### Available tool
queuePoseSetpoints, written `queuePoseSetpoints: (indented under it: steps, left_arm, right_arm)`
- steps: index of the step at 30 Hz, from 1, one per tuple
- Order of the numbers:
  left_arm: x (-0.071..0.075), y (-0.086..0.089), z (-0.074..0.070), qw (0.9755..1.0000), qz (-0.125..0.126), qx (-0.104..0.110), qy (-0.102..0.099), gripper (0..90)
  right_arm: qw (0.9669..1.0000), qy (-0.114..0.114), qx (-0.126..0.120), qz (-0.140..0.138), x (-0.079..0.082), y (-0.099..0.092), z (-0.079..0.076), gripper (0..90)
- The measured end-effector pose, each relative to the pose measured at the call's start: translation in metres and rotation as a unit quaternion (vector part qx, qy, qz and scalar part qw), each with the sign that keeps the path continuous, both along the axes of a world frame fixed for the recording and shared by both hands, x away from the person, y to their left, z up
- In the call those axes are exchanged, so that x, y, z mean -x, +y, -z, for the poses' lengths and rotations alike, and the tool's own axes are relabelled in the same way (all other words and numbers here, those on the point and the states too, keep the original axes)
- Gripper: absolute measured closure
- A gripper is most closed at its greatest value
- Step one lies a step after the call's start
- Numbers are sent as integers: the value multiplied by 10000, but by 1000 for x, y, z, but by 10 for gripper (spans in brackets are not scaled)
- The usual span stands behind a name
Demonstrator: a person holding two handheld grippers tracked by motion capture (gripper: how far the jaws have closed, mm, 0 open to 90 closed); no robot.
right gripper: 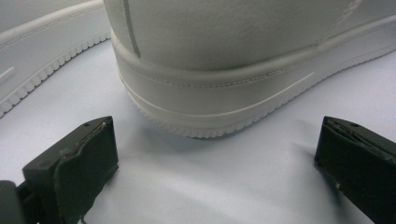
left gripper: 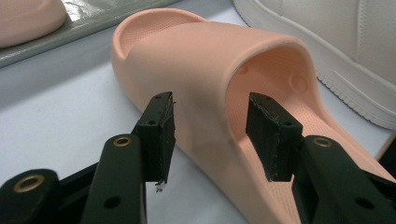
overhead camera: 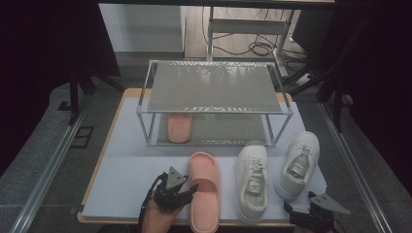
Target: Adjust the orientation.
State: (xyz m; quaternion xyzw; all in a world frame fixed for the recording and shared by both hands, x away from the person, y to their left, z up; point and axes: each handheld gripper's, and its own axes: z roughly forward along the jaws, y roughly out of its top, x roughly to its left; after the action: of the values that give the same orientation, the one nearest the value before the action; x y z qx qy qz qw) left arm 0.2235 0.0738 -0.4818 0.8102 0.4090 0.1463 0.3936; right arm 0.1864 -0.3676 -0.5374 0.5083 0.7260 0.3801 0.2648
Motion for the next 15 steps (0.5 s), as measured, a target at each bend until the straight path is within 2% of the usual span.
queuePoseSetpoints:
  steps: [3,8,15]
  left_arm:
    - [-5,-5,4,9999,-96,-133,39,510]
    - [-8,-3,3,9997,-223,-24,76,560]
    - [-8,-2,-1,9994,-330,-42,32,672]
  right_arm:
    - [10000,0,0,-3,0,0,0,0]
    - [10000,-1,-3,-3,0,0,0,0]
    - [10000,-1,-2,-3,0,0,0,0]
